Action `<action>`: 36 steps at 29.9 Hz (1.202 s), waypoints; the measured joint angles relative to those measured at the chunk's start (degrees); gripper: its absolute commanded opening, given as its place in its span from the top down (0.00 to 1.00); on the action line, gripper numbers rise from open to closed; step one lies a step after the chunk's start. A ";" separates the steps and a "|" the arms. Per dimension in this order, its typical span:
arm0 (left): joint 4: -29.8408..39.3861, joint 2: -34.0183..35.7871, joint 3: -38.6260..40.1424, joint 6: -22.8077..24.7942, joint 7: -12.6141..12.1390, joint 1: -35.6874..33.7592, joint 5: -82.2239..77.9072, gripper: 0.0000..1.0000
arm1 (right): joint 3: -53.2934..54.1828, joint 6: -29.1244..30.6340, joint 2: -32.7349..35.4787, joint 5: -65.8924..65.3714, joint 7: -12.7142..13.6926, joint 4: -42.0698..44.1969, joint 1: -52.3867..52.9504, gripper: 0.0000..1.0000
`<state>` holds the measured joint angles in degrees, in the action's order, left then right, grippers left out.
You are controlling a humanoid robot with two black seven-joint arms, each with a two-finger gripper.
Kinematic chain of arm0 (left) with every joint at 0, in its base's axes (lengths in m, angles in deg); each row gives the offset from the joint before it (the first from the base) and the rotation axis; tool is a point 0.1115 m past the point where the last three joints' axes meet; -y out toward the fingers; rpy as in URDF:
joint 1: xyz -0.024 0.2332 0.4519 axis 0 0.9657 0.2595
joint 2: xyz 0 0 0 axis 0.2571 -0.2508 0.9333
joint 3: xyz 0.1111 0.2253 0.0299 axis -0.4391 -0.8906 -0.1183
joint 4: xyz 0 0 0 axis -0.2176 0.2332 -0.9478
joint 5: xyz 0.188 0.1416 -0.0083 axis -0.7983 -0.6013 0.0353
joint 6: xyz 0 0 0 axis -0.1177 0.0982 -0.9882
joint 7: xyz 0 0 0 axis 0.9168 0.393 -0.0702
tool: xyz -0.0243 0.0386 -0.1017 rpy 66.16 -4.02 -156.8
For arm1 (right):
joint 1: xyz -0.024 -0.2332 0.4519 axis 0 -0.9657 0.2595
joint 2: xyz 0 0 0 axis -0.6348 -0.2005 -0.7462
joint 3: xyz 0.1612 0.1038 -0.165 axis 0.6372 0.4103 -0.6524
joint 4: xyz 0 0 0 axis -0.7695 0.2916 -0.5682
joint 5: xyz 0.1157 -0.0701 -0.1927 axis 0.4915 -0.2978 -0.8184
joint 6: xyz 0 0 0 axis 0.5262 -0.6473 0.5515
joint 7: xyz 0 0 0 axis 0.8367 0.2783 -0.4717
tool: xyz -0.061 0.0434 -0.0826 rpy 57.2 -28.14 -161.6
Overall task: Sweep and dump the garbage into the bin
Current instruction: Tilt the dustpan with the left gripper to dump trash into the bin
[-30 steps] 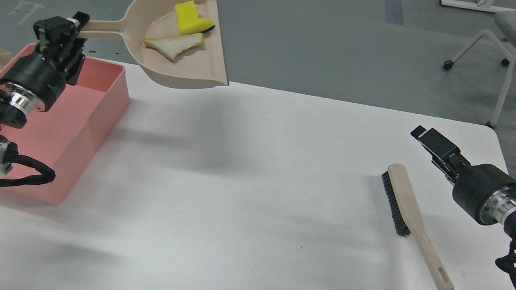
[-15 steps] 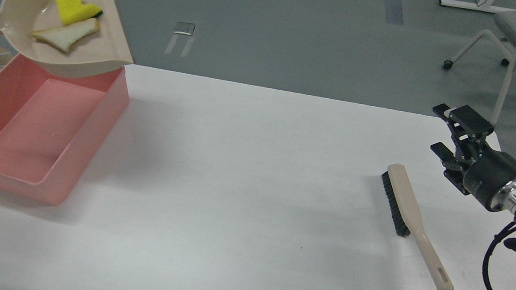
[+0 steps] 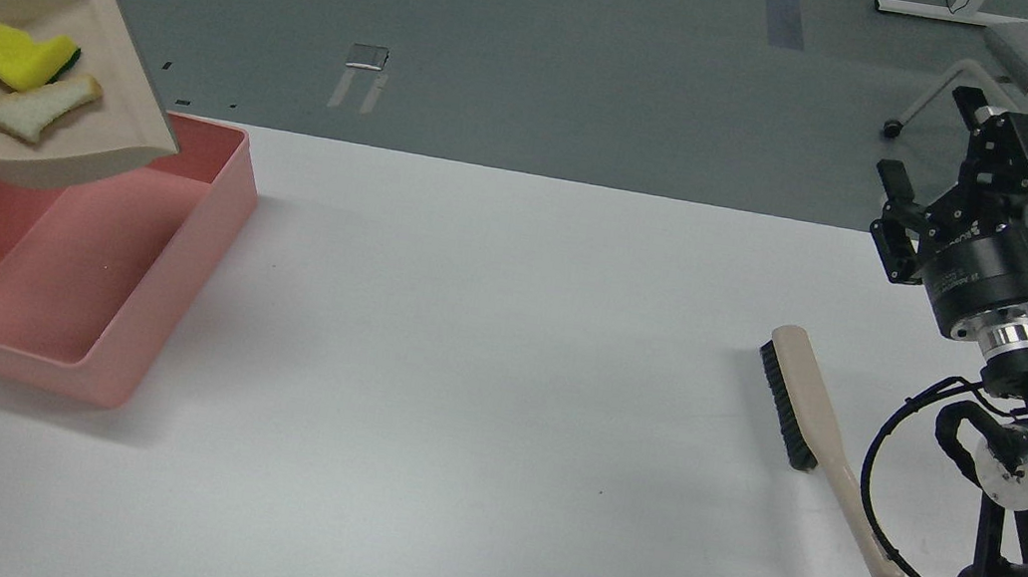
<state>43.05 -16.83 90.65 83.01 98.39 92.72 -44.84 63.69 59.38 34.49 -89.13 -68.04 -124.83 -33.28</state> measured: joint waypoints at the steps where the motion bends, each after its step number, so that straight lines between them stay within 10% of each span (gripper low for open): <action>1: -0.20 0.24 0.13 0.06 0.00 0.44 -0.04 1.00 | -0.06 -2.06 -0.03 0.03 -1.61 0.36 0.12 0.08; 11: -4.65 2.42 0.49 0.57 0.02 4.31 -0.47 1.00 | -0.87 -10.10 -0.05 0.16 -18.14 6.92 2.26 0.08; 36: -3.81 23.25 -0.38 1.83 1.20 3.01 -30.64 1.00 | -0.51 -9.93 -0.05 0.44 -18.79 6.32 1.92 0.07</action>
<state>39.23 6.43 90.27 84.83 99.59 95.73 -75.47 63.18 49.45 34.44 -88.69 -86.83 -118.51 -31.36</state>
